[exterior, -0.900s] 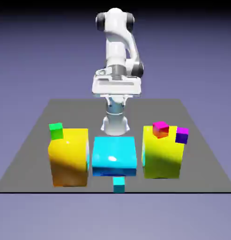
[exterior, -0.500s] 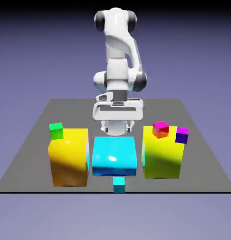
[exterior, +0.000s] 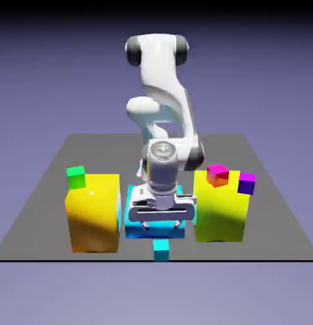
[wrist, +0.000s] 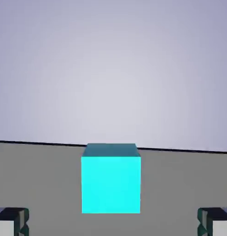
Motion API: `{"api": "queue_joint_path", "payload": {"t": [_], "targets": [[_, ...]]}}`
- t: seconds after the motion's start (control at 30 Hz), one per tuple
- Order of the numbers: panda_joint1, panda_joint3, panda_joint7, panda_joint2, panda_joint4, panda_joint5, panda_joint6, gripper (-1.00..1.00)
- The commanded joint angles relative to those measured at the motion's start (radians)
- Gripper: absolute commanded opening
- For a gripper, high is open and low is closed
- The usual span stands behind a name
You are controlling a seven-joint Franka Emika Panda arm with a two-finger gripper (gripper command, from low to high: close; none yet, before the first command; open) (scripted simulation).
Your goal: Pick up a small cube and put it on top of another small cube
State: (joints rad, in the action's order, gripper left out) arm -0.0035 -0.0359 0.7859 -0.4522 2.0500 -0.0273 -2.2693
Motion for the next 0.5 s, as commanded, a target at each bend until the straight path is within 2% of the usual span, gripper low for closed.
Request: {"api": "queue_joint_path", "payload": {"t": [0.0,0.17,0.2,0.47], "targets": [[0.0,-0.001,0.001,-0.028,-0.021,-0.001,0.021,0.0],[0.003,0.004,0.006,-0.151,0.001,-0.007,-0.124,0.0],[0.003,0.004,0.006,-0.151,0.001,-0.007,-0.124,-1.0],[0.006,-0.078,0.047,0.103,-0.007,0.029,0.135,-1.0]]}}
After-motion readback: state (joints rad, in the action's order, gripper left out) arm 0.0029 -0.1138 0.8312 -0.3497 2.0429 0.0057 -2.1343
